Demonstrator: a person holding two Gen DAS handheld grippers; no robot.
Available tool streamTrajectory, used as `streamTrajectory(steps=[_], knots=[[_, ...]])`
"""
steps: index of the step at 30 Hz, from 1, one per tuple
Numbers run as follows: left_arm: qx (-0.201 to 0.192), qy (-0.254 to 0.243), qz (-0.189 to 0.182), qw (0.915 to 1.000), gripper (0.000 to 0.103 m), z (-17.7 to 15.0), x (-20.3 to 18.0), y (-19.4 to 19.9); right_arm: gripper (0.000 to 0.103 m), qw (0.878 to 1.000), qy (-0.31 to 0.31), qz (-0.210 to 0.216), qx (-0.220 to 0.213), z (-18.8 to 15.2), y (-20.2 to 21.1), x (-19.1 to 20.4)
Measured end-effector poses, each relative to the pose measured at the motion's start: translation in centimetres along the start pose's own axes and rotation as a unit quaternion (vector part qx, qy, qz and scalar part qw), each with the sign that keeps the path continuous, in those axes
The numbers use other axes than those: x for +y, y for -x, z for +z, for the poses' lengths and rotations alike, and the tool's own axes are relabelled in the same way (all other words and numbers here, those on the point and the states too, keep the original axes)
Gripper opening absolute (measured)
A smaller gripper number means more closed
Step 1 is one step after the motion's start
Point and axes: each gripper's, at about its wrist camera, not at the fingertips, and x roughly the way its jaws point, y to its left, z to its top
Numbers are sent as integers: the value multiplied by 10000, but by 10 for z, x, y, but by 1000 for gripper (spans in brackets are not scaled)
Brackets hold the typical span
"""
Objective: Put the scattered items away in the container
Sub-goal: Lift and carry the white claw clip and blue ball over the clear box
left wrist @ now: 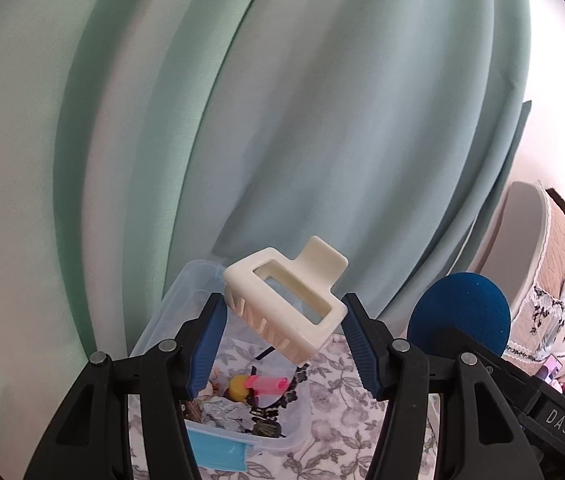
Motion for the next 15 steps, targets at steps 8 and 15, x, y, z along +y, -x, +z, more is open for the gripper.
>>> streamTrajectory(steps=[8, 15], knots=[[122, 243, 139, 9995, 60, -6, 25, -11, 82, 9996, 109, 12, 263, -6, -31, 7], [267, 416, 249, 9985, 60, -13, 44, -23, 82, 9984, 157, 19, 542, -13, -65, 8]])
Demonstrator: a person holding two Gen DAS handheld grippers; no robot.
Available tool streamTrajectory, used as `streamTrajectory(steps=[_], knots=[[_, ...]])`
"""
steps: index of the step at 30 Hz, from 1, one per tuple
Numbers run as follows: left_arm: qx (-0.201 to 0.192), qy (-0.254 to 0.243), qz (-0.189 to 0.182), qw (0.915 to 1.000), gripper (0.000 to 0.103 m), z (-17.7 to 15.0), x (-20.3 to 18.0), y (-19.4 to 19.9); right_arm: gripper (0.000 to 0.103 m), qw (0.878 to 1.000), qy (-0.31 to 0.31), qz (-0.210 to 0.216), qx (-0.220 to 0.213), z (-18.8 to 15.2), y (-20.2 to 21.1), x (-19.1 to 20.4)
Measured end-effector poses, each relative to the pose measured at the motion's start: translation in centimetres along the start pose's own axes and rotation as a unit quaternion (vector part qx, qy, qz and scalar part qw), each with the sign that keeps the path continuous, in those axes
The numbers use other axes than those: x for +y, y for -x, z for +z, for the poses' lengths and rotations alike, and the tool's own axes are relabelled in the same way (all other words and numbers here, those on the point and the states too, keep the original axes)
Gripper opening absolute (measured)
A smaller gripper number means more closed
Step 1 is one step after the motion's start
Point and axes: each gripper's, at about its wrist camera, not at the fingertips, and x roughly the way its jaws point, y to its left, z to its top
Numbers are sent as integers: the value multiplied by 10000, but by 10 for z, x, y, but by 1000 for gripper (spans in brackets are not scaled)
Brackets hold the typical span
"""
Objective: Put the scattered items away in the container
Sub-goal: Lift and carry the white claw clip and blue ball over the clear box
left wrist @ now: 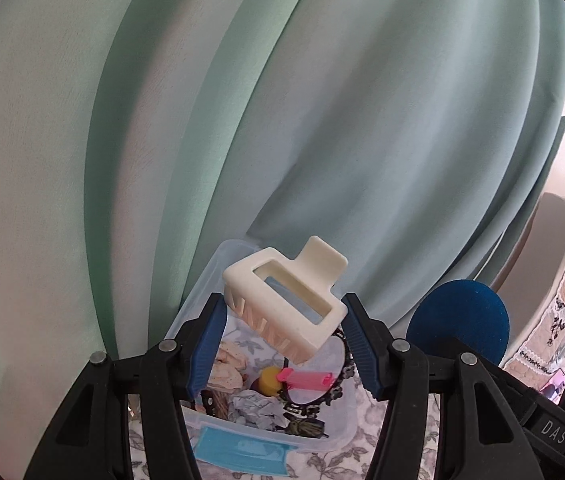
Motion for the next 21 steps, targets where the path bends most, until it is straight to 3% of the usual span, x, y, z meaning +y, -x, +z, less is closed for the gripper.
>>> streamTrajectory(steps=[21], knots=[[550, 296, 213, 9978, 60, -9, 26, -56, 82, 9974, 29, 4, 724, -19, -72, 0]])
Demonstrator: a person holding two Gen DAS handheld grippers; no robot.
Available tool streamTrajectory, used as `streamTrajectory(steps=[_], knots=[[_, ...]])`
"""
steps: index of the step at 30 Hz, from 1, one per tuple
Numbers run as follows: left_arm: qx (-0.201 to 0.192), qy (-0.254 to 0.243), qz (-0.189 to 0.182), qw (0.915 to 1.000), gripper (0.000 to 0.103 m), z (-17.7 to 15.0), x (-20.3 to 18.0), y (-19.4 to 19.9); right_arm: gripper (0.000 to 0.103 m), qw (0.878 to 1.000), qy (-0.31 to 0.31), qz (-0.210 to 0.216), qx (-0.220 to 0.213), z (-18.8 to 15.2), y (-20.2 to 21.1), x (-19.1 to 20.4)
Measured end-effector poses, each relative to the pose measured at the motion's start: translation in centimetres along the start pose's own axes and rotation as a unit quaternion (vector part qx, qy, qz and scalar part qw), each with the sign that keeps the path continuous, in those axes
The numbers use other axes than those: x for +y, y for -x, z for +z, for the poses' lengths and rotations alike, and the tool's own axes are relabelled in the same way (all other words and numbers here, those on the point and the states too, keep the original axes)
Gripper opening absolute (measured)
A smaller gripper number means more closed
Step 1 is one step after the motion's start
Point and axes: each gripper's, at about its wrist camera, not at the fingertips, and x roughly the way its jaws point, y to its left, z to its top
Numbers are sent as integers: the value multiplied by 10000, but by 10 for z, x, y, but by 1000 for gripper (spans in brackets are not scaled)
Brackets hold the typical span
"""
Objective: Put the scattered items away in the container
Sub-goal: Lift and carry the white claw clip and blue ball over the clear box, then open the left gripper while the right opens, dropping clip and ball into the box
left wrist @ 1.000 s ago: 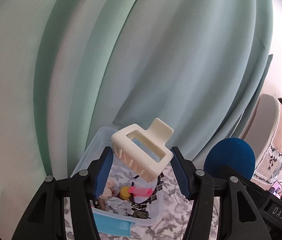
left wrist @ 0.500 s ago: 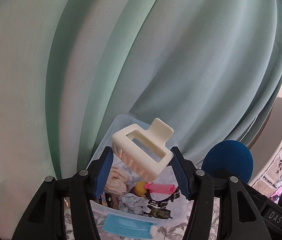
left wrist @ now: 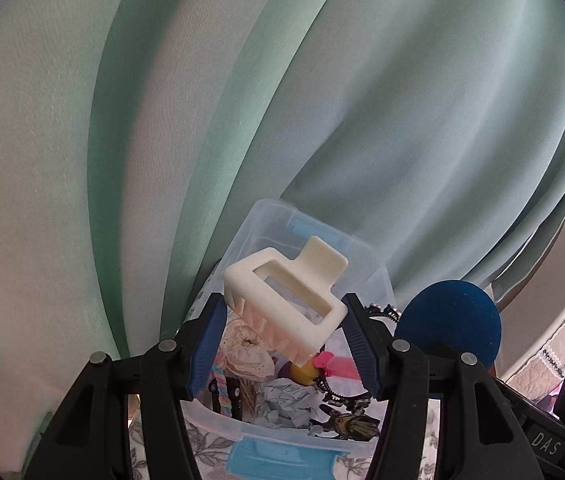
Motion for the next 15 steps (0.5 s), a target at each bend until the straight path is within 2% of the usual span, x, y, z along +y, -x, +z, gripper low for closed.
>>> streamTrajectory(steps=[15], knots=[[292, 18, 56, 9996, 60, -2, 19, -16, 82, 9998, -30, -25, 197, -1, -22, -8]])
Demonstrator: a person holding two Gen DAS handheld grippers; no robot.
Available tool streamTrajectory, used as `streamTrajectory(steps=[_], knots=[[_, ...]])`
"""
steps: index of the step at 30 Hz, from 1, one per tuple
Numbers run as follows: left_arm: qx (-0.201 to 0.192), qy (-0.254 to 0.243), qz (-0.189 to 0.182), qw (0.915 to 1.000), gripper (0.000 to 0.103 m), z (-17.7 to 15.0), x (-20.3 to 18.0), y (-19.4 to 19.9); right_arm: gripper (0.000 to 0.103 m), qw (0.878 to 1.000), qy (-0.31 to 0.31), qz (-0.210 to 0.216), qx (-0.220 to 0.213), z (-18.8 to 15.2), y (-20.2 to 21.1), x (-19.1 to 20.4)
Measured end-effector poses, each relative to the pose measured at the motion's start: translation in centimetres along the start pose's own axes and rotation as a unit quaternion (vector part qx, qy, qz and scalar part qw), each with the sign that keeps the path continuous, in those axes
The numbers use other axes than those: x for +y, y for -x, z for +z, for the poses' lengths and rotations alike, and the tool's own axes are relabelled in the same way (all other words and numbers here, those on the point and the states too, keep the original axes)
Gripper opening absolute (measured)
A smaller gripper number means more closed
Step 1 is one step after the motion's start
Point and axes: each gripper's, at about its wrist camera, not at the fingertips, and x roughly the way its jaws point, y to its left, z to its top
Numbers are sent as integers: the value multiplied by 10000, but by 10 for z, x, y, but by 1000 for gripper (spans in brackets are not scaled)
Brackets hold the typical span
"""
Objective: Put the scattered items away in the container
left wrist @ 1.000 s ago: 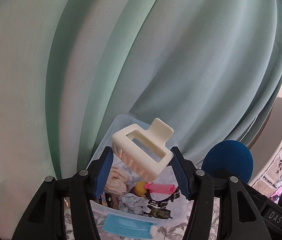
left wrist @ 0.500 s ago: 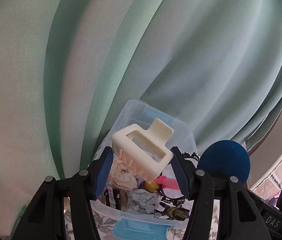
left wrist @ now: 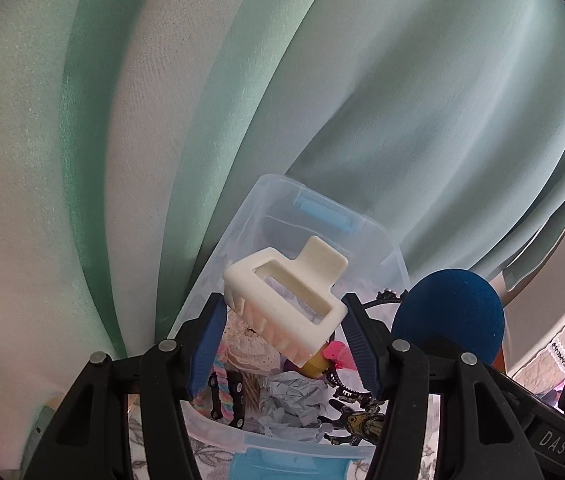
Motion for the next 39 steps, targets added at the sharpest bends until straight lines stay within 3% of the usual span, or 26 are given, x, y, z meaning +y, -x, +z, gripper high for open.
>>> streamTrajectory(steps=[8, 12, 16, 29, 32, 39], knots=[[92, 32, -31, 9999, 61, -1, 1, -12, 84, 10000, 9, 13, -45, 1, 3, 1], [195, 92, -77, 9997, 66, -1, 3, -15, 95, 9999, 1, 3, -173, 2, 7, 0], [158, 63, -72, 9998, 71, 0, 1, -12, 95, 9997, -80, -54, -211, 3, 10, -3], [118, -179, -76, 9997, 73, -4, -17, 4, 95, 9991, -201, -140, -342, 0, 35, -13], [78, -247, -99, 9996, 81, -5, -25, 10, 95, 9988, -232, -157, -413, -2, 46, -16], [-10, -514, -182, 9985, 81, -8, -51, 26, 95, 9974, -332, -207, -610, -6, 77, -27]])
